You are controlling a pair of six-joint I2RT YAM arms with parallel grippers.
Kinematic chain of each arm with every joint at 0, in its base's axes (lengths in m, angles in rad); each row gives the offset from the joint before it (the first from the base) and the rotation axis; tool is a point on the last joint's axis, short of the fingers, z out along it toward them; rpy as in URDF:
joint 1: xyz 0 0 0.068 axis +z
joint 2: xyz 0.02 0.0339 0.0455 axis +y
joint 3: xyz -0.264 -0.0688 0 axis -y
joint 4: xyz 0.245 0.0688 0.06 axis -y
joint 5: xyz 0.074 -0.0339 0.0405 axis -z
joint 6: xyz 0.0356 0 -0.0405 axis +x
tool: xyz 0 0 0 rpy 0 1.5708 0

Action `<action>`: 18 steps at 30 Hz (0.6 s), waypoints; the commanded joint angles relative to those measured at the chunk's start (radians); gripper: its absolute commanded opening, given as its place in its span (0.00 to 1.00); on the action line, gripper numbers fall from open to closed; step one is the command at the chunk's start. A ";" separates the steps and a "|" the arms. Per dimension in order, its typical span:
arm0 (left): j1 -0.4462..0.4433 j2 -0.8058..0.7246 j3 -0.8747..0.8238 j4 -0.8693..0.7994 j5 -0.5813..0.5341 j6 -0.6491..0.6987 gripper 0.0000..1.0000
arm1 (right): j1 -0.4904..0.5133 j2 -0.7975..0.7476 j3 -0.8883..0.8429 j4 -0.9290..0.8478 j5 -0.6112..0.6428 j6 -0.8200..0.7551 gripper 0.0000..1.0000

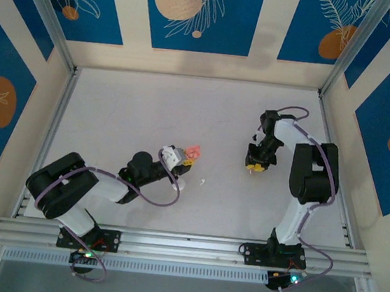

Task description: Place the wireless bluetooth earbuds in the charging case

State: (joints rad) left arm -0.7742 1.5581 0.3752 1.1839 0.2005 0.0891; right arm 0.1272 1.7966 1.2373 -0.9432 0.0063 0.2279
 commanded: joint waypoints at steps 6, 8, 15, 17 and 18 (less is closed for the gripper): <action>-0.044 0.084 0.055 0.078 -0.035 0.012 0.14 | 0.096 -0.236 -0.187 0.359 -0.221 0.199 0.26; -0.051 0.114 0.062 0.117 -0.055 0.011 0.14 | 0.140 -0.285 -0.231 0.449 -0.244 0.252 0.26; -0.067 0.180 0.071 0.218 -0.111 0.016 0.14 | 0.266 -0.413 -0.302 0.628 -0.239 0.350 0.26; -0.068 0.184 0.072 0.221 -0.113 0.018 0.14 | 0.278 -0.447 -0.318 0.651 -0.233 0.367 0.26; -0.069 0.184 0.072 0.223 -0.112 0.019 0.14 | 0.283 -0.466 -0.329 0.665 -0.237 0.376 0.26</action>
State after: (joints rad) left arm -0.8295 1.7313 0.4248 1.3247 0.1120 0.0895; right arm 0.4011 1.3815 0.9337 -0.3599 -0.2100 0.5457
